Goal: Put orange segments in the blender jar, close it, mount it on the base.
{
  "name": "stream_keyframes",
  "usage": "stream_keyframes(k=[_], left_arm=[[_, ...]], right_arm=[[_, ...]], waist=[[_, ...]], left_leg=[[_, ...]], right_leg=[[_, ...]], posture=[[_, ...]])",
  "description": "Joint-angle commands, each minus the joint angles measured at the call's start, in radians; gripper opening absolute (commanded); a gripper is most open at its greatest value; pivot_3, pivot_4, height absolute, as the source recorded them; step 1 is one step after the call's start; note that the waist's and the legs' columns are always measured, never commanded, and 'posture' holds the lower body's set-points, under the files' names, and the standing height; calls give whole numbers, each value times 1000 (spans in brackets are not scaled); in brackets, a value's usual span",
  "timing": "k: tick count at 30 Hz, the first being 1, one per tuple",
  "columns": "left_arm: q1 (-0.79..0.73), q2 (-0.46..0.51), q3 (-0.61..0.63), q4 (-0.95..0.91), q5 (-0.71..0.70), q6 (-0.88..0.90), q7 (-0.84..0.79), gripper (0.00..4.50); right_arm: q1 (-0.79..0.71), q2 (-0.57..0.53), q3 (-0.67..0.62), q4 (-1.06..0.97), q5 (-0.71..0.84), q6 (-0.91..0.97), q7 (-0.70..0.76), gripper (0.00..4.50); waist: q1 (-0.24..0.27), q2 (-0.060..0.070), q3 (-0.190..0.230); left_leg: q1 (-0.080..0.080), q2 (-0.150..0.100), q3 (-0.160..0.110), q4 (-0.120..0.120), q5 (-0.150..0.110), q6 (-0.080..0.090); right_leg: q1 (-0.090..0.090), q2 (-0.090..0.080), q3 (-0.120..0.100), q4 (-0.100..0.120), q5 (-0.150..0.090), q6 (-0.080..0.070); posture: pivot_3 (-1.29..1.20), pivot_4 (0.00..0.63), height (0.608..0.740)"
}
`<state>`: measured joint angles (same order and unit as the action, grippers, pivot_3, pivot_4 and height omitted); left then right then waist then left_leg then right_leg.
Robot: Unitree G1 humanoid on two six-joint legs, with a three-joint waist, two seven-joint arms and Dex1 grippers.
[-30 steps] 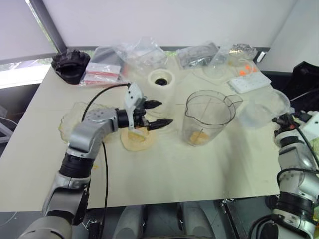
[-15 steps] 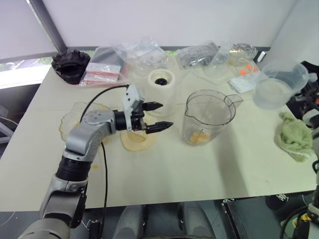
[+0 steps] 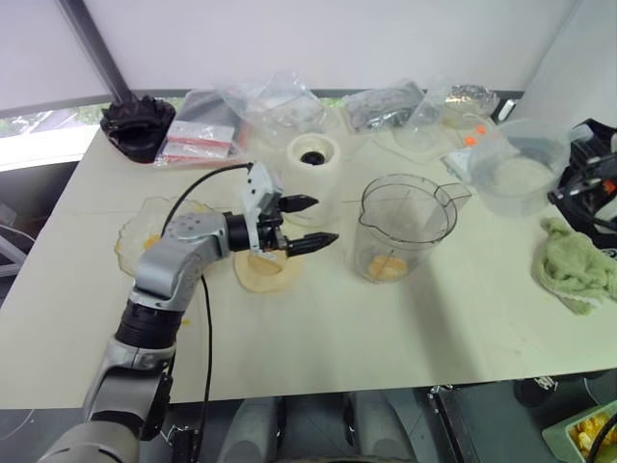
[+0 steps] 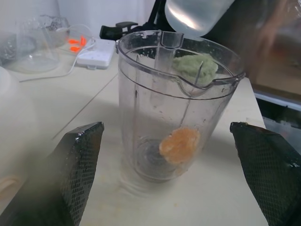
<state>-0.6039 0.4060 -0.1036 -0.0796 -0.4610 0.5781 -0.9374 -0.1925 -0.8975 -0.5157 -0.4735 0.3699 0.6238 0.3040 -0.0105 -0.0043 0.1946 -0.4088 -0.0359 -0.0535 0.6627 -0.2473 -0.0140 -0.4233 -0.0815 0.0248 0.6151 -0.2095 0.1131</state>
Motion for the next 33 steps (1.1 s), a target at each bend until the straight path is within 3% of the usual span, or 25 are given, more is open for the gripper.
stream_keyframes(k=[1, 33], left_arm=[[-26, -6, 0, -7, 2, -27, -1, 4500], [-22, -22, -5, -1, 24, -44, 10, 4500]], right_arm=[[-29, -33, -15, -54, -37, -10, 7, 29], [-87, -75, 102, -49, -240, -110, 127, 29]], waist=[[0, 0, 0], [0, 0, 0]], left_leg=[[0, 0, 0, 0, 0, 0], [0, 0, 0, 0, 0, 0]], right_leg=[[0, 0, 0, 0, 0, 0], [0, 0, 0, -1, 0, 0]], posture=[[0, 150, 740], [0, 150, 740]])
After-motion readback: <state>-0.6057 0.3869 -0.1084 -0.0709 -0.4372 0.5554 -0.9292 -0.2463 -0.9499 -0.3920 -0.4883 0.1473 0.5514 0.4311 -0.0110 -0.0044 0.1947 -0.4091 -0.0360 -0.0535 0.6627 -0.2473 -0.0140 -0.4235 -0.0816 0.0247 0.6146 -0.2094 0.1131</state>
